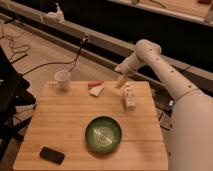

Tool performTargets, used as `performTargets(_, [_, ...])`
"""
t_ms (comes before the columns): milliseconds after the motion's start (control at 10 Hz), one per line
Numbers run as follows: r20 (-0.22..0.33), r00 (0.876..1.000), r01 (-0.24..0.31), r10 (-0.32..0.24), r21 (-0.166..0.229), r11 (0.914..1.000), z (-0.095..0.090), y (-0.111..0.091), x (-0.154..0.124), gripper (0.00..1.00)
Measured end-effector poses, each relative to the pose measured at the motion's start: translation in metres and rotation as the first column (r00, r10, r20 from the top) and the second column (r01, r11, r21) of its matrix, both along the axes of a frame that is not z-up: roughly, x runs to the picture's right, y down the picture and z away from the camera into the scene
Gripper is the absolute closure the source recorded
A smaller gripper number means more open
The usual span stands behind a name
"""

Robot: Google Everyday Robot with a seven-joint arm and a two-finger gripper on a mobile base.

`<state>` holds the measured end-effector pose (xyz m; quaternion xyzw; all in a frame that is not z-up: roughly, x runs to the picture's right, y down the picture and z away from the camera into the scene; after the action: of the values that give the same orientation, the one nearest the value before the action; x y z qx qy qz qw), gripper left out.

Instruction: Place the pepper in the ceramic cup

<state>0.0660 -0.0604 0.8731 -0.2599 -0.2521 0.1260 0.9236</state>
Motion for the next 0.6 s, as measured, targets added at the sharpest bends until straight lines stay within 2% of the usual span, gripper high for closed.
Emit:
performTargets(300, [0.045,0.998,-0.037,0.036,0.013,0.9992,0.031,-0.001,-0.037,0.20])
performTargets(600, [0.108,0.993,-0.054,0.053,0.008,0.9985,0.054,0.007,-0.074,0.20])
